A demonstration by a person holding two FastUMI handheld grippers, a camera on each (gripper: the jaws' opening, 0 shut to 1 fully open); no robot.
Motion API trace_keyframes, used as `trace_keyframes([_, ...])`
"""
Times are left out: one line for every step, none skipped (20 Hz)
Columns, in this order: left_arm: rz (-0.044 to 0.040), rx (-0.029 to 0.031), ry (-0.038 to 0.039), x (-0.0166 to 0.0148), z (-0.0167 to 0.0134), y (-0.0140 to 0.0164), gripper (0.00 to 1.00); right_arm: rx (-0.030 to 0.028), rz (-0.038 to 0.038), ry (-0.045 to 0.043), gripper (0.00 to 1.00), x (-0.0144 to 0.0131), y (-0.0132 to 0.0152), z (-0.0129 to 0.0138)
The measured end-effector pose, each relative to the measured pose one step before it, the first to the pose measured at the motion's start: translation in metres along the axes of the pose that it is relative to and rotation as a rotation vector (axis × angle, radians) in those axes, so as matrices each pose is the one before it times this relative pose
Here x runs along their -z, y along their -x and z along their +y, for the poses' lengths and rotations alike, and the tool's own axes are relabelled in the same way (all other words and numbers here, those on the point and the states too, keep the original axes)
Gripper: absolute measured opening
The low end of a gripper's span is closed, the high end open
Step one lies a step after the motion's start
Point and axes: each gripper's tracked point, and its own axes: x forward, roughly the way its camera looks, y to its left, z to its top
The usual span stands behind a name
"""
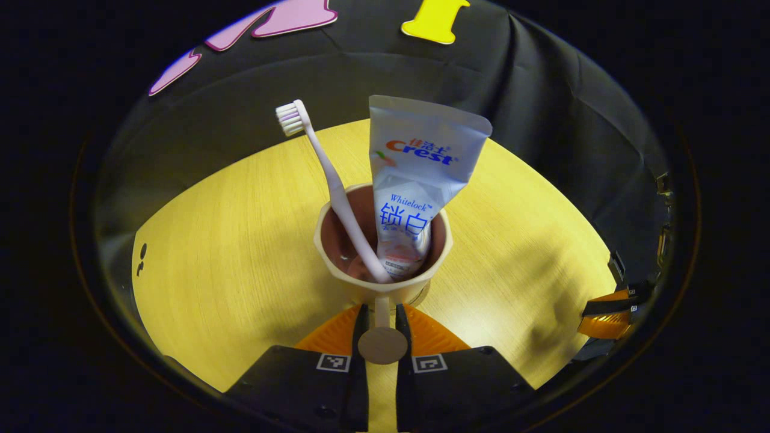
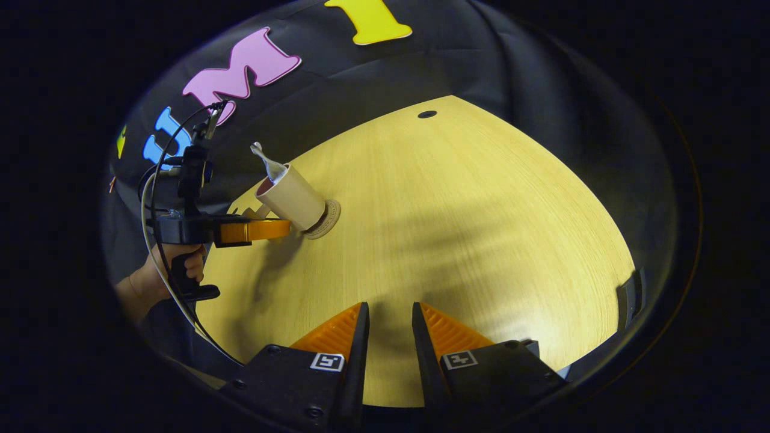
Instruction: Put the toothbrush and toothpaste on the desktop into the cup, then pick up the cup and place it on the coaster on the desktop.
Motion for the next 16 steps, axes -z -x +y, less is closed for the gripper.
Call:
trace_keyframes([0.00154,-0.00068,-0.00237,-0.00090,-0.00297,-0.00240,0.23,0.00638,-0.00189,-0.00802,0.44,-0.00023,0.00295,-0.00394])
trace_keyframes([0.00160,-0.00204,-0.00296,-0.00048,-0.00120,-0.00266,0.22,0.00646,-0.00272,-0.00704,0.44,-0.00033,0.00164,-0.00447])
trace_keyframes([0.00205,-0.00179,-0.00273,0.00089,-0.00093,-0.00202,0.23,0.00601,-0.00061,-0.00568,0.44,-0.00060,0.00063,-0.00382])
trace_keyframes([0.00032,-0.00372,-0.00434,-0.00018,-0.00024,-0.00154,0.23,0.00576,-0.00230,-0.00569,0.44,0.00075,0.00197,-0.00410])
trace_keyframes([0.00219,-0.00636,-0.00441,-0.00084,0.00055,-0.00244,0.23,0.00359,-0.00015,-0.00601,0.44,-0.00036,0.00187,-0.00279])
trace_keyframes([0.00148,-0.00690,-0.00177,-0.00006,0.00051,-0.00097,0.23,0.00225,-0.00066,-0.00399,0.44,-0.00055,0.00104,-0.00250])
trace_keyframes([0.00213,-0.00323,0.00374,0.00185,-0.00026,-0.00099,0.23,0.00256,0.00044,-0.00136,0.44,-0.00045,0.00071,-0.00202])
trace_keyframes([0.00213,0.00001,0.00551,0.00079,-0.00026,0.00005,0.23,0.00061,0.00099,0.00112,0.44,-0.00030,0.00008,-0.00126])
trace_keyframes([-0.00290,0.00033,0.00573,0.00038,0.00000,-0.00069,0.23,-0.00006,0.00090,0.00210,0.44,0.00024,-0.00015,0.00001])
trace_keyframes([-0.00160,0.00056,0.00110,0.00000,0.00027,-0.00072,0.23,0.00018,0.00265,0.00210,0.44,0.00022,-0.00034,0.00004])
trace_keyframes([0.00184,0.00132,0.00139,0.00186,-0.00152,-0.00049,0.23,-0.00158,0.00173,0.00180,0.44,0.00008,-0.00034,0.00061])
trace_keyframes([0.00221,0.00278,0.00759,0.00049,-0.00109,-0.00155,0.23,-0.00223,0.00402,0.00213,0.44,0.00175,0.00039,-0.00012])
trace_keyframes([0.01156,0.00298,0.01352,0.00156,0.00175,-0.00328,0.24,-0.00179,0.00332,0.00217,0.44,0.00094,-0.00139,0.00107])
trace_keyframes([-0.00100,0.00437,0.01444,-0.00004,-0.00039,-0.00181,0.22,-0.00228,0.00051,0.00240,0.44,-0.00043,-0.00034,0.00123])
trace_keyframes([-0.00567,0.00132,0.00579,0.00083,0.00258,0.00077,0.27,-0.00123,-0.00137,0.00293,0.44,0.00052,-0.00075,0.00079])
trace_keyframes([0.00430,-0.00360,-0.00025,0.00106,0.00087,-0.00024,0.29,0.00053,-0.00147,0.00380,0.44,0.00031,0.00015,0.00115])
